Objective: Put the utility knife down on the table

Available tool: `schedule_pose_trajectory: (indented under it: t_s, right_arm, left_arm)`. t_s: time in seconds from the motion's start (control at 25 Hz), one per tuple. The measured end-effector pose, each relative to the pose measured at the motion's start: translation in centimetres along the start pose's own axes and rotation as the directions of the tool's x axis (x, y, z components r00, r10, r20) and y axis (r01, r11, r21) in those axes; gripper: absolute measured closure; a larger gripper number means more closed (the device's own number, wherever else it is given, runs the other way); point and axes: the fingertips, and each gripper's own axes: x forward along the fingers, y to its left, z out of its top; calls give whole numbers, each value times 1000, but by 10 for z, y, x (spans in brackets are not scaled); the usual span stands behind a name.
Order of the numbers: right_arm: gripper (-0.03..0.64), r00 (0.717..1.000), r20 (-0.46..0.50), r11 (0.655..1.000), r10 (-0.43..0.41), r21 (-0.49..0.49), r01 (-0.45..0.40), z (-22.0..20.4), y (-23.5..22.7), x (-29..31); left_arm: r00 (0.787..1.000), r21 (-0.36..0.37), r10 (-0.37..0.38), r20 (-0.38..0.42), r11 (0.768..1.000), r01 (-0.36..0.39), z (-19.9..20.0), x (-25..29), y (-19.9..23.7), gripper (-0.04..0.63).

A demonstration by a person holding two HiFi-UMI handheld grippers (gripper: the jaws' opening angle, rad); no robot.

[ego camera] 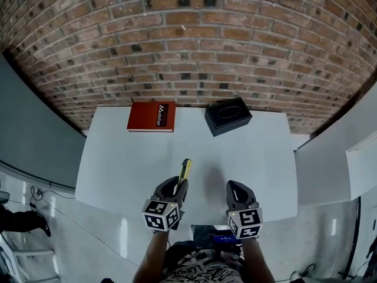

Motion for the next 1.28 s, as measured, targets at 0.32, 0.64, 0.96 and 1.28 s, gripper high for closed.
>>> schedule_pose_trajectory:
  t_s: [0.32, 0.64, 0.96, 1.28]
  right_arm:
    - [615, 999, -51, 1000, 14, 28, -13, -17, -17, 22]
    - [615, 994, -113, 998, 10, 57, -4, -43, -31, 38]
    - [615, 988, -156, 998, 8, 63, 2, -60, -37, 52]
    - [615, 980, -199, 997, 26, 81, -10, -71, -33, 58]
  left_arm:
    - [997, 27, 15, -79, 1000, -13, -20, 27, 8, 476]
    - [985, 37, 19, -170, 999, -13, -51, 51, 15, 476]
    - [970, 44, 22, -241, 999, -11, -77, 70, 26, 476]
    - [954, 74, 68, -292, 996, -48, -97, 74, 45, 476]
